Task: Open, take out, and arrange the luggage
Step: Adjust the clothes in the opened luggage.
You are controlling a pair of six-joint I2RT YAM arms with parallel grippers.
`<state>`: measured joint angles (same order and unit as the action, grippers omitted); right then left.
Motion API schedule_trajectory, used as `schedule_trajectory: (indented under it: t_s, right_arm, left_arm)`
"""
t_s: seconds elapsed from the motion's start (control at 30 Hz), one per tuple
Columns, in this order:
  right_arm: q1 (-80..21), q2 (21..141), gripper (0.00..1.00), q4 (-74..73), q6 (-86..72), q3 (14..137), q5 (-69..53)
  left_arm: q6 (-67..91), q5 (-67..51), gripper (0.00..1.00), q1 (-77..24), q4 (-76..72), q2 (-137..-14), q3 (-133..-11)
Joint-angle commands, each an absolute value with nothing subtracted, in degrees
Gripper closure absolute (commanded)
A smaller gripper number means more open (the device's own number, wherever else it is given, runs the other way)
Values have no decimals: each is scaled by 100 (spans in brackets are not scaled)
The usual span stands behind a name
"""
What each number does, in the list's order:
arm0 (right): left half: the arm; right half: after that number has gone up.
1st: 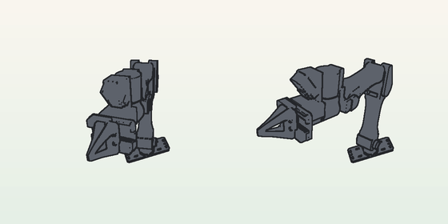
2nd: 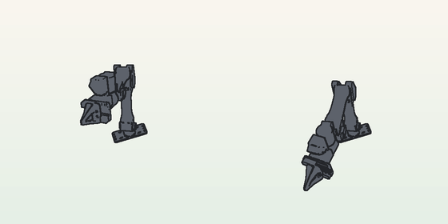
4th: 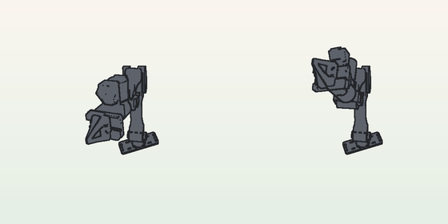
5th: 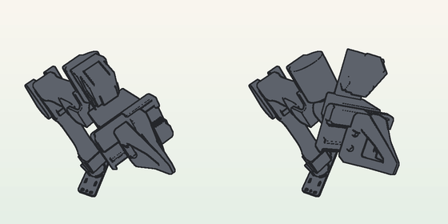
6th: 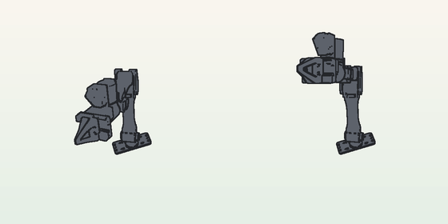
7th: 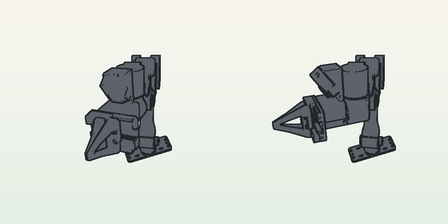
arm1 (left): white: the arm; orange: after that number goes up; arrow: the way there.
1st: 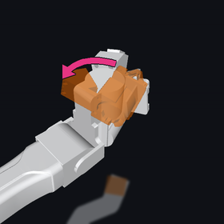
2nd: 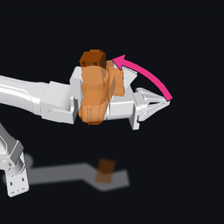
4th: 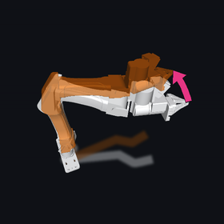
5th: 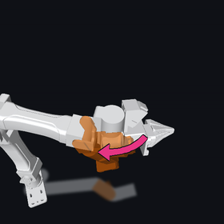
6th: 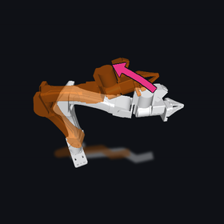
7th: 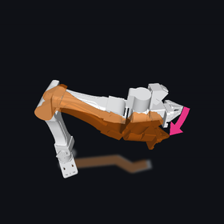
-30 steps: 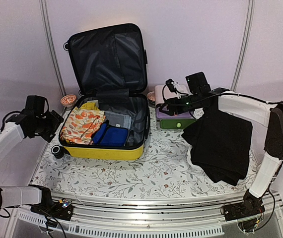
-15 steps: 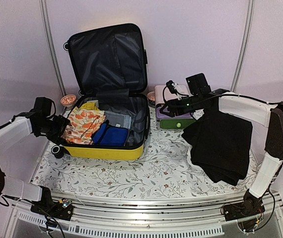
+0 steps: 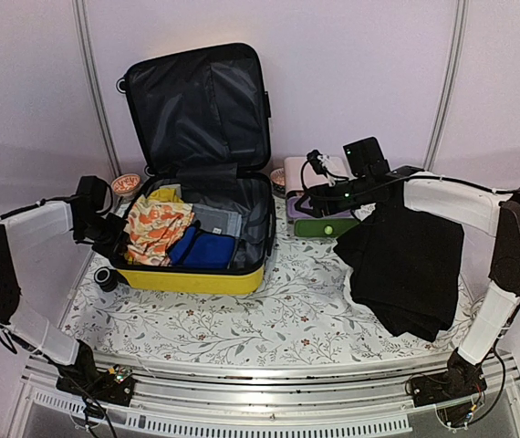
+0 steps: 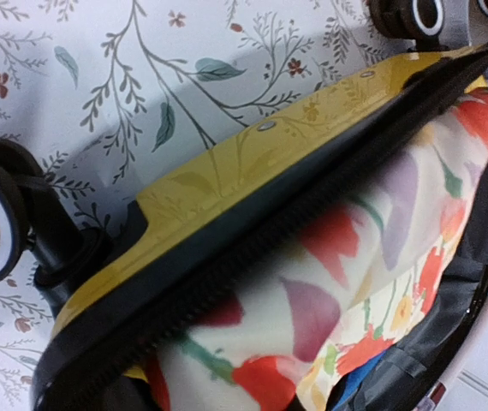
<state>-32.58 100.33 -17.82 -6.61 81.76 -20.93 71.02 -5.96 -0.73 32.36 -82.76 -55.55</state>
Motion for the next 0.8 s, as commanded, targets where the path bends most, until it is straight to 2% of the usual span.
schedule_trajectory:
  t_s: [0.0,0.27,0.6,0.77]
  right_arm:
    - [-3270,9782,44,-1666,-687,8119,-2049]
    - [-3270,9918,44,-1633,-703,8219,-2209]
    - [-3306,10107,43,-1582,-835,8390,-2548]
    - [-3307,10107,43,-1631,-826,8385,-2531]
  left_arm:
    - [6914,-556,100,0,2822,-8079,-6028]
    - [7399,-372,100,-24,2110,-6889,-5678]
    - [7310,-354,100,-26,2450,-6995,-5831]
    - [7336,-410,91,-20,2499,-7125,-5741]
